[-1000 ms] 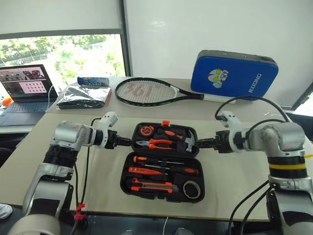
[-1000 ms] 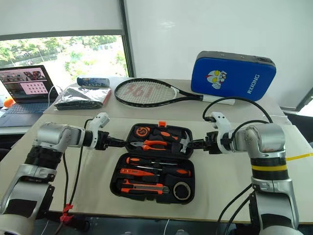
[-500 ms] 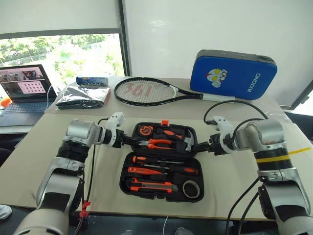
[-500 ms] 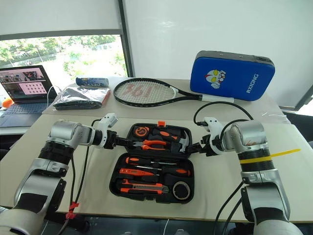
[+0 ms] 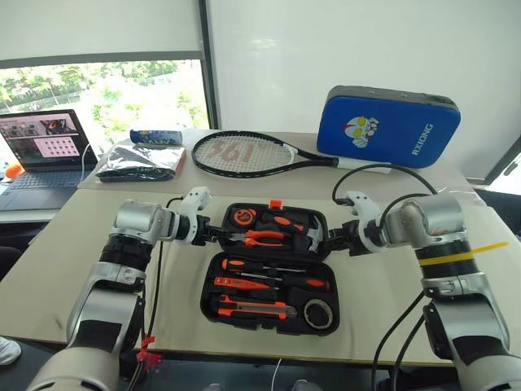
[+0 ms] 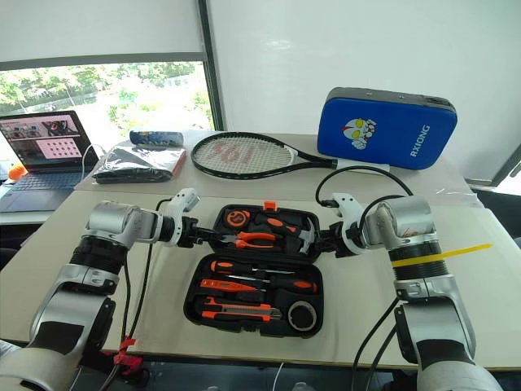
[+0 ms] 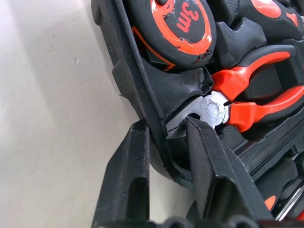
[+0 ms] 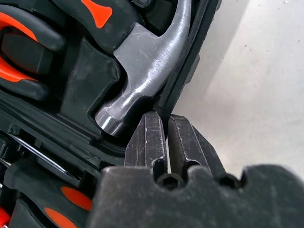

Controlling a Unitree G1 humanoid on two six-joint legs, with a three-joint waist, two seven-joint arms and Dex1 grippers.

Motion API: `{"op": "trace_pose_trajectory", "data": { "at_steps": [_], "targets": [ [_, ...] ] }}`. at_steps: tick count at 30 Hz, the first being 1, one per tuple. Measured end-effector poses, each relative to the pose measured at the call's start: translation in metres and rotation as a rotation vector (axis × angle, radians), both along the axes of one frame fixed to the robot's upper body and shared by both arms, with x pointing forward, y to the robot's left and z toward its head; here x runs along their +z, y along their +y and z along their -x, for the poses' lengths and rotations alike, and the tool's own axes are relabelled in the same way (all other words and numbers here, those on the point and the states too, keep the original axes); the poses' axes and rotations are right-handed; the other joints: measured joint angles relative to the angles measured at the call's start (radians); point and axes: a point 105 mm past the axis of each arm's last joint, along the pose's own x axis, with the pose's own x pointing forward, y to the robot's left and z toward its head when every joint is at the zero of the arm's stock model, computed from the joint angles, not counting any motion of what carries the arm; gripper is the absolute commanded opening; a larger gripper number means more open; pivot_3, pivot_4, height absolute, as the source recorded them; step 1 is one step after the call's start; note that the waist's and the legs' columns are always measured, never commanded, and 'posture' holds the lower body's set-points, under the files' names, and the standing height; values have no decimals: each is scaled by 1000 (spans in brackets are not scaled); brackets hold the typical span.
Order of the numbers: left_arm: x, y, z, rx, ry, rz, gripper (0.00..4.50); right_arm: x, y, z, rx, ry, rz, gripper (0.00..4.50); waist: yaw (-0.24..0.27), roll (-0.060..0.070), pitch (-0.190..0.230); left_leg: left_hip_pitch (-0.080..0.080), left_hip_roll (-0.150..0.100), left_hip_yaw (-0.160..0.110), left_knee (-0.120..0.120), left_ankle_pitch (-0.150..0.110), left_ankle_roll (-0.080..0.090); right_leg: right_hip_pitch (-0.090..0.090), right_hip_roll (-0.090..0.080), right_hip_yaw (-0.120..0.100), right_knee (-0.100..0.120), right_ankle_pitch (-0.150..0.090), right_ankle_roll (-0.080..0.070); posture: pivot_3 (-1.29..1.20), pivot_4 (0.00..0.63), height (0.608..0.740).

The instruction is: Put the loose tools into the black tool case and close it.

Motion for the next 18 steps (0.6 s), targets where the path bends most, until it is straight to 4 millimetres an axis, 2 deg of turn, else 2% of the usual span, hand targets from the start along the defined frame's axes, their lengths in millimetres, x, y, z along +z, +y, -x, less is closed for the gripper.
{"op": "trace_pose_trajectory", "data": {
  "at_steps": [18],
  "targets": [
    [-6,13,9,20,-91,130,602,-4,1,7,47,-150,-99,0,-12,0,0,-1,0,0,-2,0,0,-1,0,0,-1,0,0,0,150,740]
  ]
}}
